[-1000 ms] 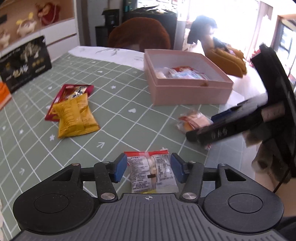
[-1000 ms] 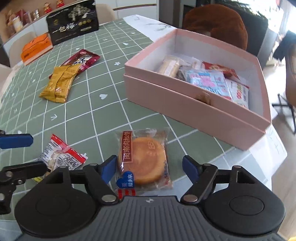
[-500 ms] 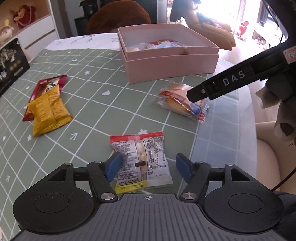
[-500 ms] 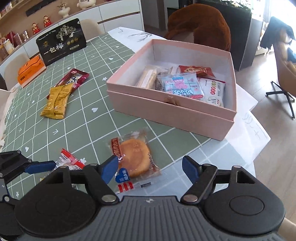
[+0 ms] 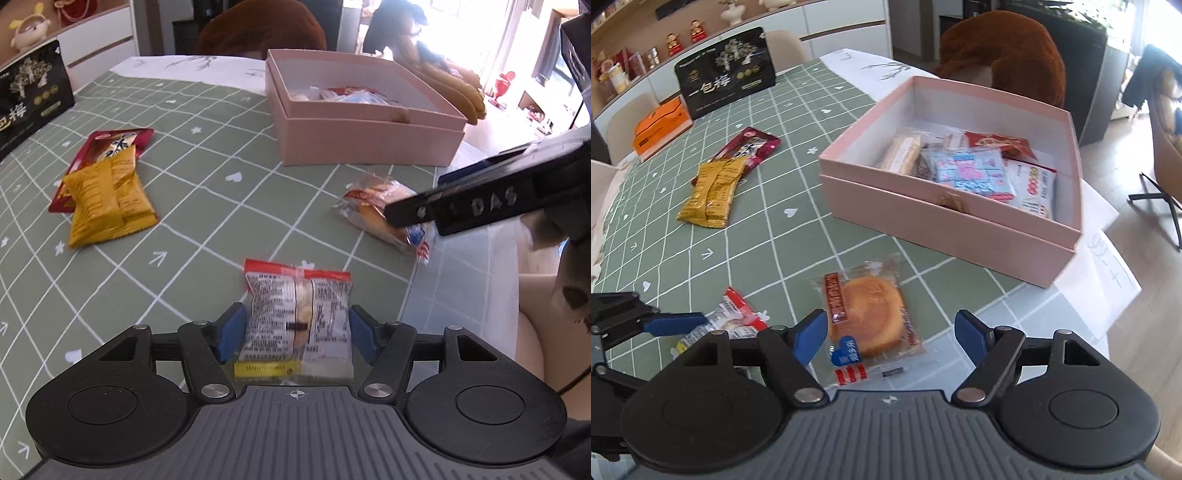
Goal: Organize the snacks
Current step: 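Lift the round pastry with the right gripper while the left gripper lifts the white-red packet, then carry the round pastry and white-red packet into the pink box and open both grippers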
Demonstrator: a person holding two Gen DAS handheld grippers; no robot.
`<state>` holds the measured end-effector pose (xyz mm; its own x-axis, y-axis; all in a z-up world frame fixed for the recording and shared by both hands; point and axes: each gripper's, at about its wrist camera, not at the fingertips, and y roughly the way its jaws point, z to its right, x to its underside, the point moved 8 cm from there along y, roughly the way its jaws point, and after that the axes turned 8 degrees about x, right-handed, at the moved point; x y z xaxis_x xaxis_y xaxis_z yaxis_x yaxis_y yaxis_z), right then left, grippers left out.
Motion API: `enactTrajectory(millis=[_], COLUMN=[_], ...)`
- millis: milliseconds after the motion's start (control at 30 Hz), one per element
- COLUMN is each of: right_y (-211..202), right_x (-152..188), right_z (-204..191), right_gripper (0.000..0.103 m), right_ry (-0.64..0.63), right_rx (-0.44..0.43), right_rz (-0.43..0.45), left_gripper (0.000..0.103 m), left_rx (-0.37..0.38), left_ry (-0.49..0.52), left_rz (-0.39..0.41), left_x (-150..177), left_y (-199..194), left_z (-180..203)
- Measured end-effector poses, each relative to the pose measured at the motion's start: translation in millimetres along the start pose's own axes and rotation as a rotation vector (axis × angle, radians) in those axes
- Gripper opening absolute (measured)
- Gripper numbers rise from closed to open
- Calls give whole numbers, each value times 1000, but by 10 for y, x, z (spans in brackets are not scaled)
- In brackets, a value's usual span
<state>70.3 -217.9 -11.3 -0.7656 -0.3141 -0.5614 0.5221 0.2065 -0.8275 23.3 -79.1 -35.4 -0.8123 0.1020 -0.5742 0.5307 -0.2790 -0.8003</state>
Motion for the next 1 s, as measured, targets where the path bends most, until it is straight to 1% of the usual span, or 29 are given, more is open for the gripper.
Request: enactTrajectory(millis=[67,167,233,267,333,367,400,433,567,633,667,733,800,833,867,933,1000], right_y=[45,158,243,281,290,274,255,224,52,-115,-242,-551,-922,-1127,-1317,-1590,-1707], right_x=[-11,-24,-23,-17,-11,-5,1,14,62,14,-49,-257,-540,-703,-861,-1122,-1325], right_z=[-61,-151,-201,-224,-261,-278,-283,-291,-272,-219,-166,-27,133,220,311,504,661], right_gripper=[77,77,77,77,77,71,60,55,55,55,55,55,55,55,55,55,55], right_ry=[-23,-54,-70,-79,-105,-112,-114,-118,-109,-84,-60,-9,17,19,19,36,57], right_rx=[-3,4,3,10,33,31,26,15,-23,-36,-41,-47,-31,-7,26,100,141], right_rz=[-4,-22,-42,-49,-40,-39,-40,-42,-63,-49,-31,31,131,194,258,350,392], left_gripper=[66,65,62,60,59,59,58,58,58,57,57,57,57,57,58,58,58], left_rx=[4,23,52,60,60,61,61,61,74,106,125,138,148,160,174,211,225], left_ry=[1,14,-4,-13,-25,-28,-30,-30,-29,-39,-38,-13,28,52,74,104,107], left_rz=[-5,-41,-52,-54,-57,-58,-58,-56,-19,39,84,198,327,385,425,438,444], left_x=[-20,3,39,57,81,91,100,100,4,-188,-345,-748,-1201,-1411,-1598,-1887,-2079], left_y=[14,-9,-48,-66,-98,-112,-127,-141,-248,-406,-521,-800,-1080,-1188,-1250,-1203,-1021], left_z=[-3,33,48,47,43,46,52,59,94,115,124,138,163,190,226,309,362])
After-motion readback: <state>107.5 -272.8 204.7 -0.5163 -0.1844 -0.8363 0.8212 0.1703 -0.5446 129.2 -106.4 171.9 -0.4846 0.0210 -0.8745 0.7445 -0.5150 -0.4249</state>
